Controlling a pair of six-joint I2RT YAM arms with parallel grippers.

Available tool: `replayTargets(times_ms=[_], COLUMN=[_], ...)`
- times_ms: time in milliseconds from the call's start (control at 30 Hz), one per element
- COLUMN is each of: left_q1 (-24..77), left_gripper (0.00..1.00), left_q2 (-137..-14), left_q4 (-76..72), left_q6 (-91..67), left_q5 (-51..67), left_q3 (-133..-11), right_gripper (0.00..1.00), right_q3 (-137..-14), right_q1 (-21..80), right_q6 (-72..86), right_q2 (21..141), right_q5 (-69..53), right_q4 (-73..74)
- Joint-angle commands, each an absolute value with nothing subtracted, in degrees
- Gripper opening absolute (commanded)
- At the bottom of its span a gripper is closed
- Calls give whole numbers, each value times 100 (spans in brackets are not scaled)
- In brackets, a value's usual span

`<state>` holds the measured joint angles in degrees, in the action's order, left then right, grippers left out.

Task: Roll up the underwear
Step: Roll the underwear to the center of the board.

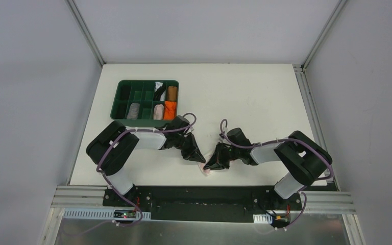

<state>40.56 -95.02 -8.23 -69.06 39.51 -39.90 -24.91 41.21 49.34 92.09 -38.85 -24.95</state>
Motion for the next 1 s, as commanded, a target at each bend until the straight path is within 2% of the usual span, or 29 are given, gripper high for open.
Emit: replayTargets(times_ms=[0, 133, 267, 367, 433, 567, 633, 800, 967], left_q1=[4091, 4087, 4087, 4087, 4086, 4087, 4087, 4092, 4088], left_gripper=[0, 0, 0, 0, 0, 0, 0, 0, 0], left_q2=[-9782, -9932, -10089, -10180, -10233, -10328, -10352, -10339, -10209], left_q4=[-246, 314, 462, 466, 463, 461, 459, 461, 516], left_q6=[-6576, -6300, -6180, -6137, -6119, -6100, -6095, -6120, -6135], left_q5=[3553, 3374, 3463, 3533, 3553, 3559, 3564, 3610, 3531], left_q3=[-4314, -4580, -4662, -4666, -4664, -4656, -4650, -4665, -4632], right_gripper=[7, 37, 52, 56, 52, 22, 13, 9, 7], right_q3=[-2559, -2855, -3262, -3619, -3815, -4152, -4329, -4807, -4741], right_q1=[4103, 4117, 4172, 4303, 4530, 5298, 5679, 6414, 6497], right_q6=[5031, 4805, 4497, 4185, 4001, 3748, 3643, 3492, 3539], right_q2=[8810, 8058, 7136, 6500, 6143, 6099, 6346, 7204, 7720], right_q5=[-3720, -3192, -2550, -1888, -1261, -161, 248, 869, 942], right_q4=[-1948, -830, 604, 1629, 2101, 2334, 2317, 2383, 2031])
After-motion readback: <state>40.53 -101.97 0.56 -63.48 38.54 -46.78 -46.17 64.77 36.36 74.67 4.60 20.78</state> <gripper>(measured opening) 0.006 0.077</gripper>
